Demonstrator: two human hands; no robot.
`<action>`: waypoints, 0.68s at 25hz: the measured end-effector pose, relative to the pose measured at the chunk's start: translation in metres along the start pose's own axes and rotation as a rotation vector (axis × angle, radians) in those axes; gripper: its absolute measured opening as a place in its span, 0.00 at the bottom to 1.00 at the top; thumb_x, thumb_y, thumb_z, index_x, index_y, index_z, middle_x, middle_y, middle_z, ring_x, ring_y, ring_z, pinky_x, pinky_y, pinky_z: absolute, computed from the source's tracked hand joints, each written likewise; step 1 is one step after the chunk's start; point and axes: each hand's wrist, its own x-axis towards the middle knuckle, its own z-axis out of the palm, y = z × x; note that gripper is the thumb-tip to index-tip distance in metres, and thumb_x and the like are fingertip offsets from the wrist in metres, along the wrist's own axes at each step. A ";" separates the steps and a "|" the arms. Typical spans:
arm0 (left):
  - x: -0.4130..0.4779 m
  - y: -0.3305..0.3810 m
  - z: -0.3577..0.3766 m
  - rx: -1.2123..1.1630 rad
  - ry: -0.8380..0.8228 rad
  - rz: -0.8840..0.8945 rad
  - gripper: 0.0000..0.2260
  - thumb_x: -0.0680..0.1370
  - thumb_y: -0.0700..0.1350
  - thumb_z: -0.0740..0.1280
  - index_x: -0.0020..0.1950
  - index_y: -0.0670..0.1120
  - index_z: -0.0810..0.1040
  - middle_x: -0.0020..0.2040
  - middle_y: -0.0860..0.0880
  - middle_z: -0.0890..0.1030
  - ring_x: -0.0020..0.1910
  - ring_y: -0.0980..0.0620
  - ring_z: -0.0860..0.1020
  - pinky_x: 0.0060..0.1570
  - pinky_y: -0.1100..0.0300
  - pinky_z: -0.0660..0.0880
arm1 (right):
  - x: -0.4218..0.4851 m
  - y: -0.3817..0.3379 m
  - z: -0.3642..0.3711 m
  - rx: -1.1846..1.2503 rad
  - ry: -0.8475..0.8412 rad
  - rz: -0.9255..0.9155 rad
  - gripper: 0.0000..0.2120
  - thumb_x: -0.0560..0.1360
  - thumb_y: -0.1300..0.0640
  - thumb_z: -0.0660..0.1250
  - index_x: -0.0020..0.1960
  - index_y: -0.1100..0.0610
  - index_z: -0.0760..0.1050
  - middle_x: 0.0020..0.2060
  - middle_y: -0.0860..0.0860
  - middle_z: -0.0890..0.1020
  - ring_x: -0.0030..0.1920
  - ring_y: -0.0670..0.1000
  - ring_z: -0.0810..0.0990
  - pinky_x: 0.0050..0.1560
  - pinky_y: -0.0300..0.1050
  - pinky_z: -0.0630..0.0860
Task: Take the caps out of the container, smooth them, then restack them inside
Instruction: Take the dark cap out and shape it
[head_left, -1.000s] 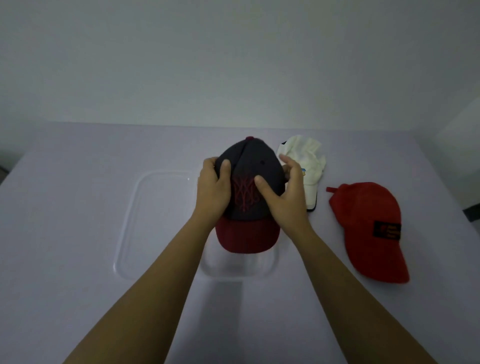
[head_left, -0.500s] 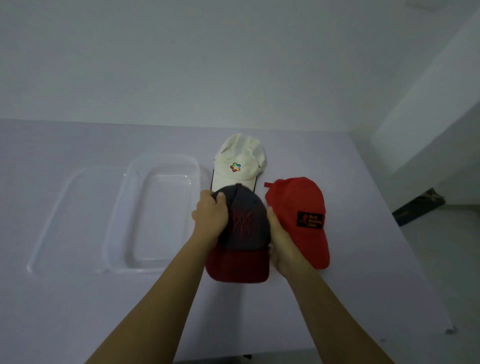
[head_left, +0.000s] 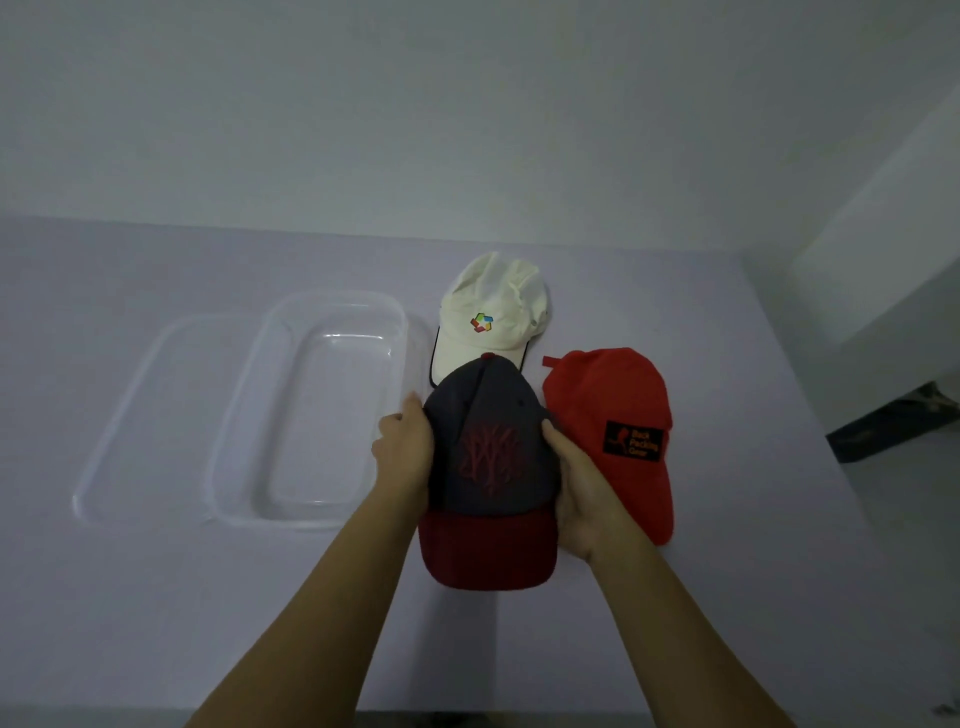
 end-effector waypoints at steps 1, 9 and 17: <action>0.006 0.001 -0.003 -0.072 -0.008 -0.049 0.28 0.70 0.57 0.57 0.65 0.41 0.71 0.65 0.38 0.74 0.59 0.38 0.75 0.58 0.44 0.73 | -0.002 -0.005 0.000 0.020 -0.014 -0.027 0.20 0.75 0.45 0.62 0.61 0.55 0.77 0.56 0.55 0.82 0.58 0.55 0.79 0.57 0.52 0.75; 0.000 0.026 -0.004 -0.146 -0.230 -0.135 0.11 0.79 0.47 0.59 0.52 0.42 0.76 0.42 0.44 0.79 0.39 0.48 0.77 0.36 0.56 0.73 | -0.004 -0.027 0.010 0.146 0.035 -0.123 0.17 0.79 0.47 0.57 0.56 0.56 0.78 0.49 0.54 0.83 0.52 0.54 0.79 0.46 0.50 0.76; 0.034 0.025 -0.020 -0.706 -0.191 -0.188 0.18 0.79 0.48 0.59 0.67 0.43 0.71 0.64 0.44 0.77 0.62 0.43 0.75 0.53 0.49 0.74 | 0.008 -0.022 0.011 0.335 0.110 -0.228 0.20 0.80 0.48 0.52 0.63 0.58 0.73 0.64 0.56 0.76 0.54 0.54 0.77 0.59 0.52 0.70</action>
